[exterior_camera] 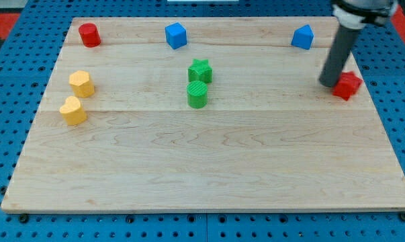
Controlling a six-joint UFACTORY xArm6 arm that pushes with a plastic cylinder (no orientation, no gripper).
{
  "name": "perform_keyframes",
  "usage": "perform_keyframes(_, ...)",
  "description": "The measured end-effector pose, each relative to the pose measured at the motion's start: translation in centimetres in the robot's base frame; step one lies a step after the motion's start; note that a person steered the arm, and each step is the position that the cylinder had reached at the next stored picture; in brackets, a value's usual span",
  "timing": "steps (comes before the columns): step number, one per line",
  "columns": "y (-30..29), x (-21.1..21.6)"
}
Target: Move the red star diagonal to the green circle
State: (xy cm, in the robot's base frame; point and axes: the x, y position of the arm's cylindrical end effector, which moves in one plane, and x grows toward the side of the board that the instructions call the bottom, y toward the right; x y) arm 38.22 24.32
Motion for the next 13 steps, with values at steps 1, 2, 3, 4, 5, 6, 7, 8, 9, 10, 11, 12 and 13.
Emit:
perform_keyframes(1, 3.3, -0.9)
perform_keyframes(2, 4.0, -3.8)
perform_keyframes(3, 10.0, -4.1)
perform_keyframes(4, 9.4, -2.1)
perform_keyframes(5, 2.4, 2.6)
perform_keyframes(6, -6.5, 4.0)
perform_keyframes(7, -7.7, 2.9)
perform_keyframes(8, -2.2, -1.0)
perform_keyframes(9, 3.7, 4.0)
perform_keyframes(10, -3.7, 10.1)
perform_keyframes(11, -13.3, 10.1)
perform_keyframes(12, -17.0, 7.0)
perform_keyframes(13, -14.1, 4.7)
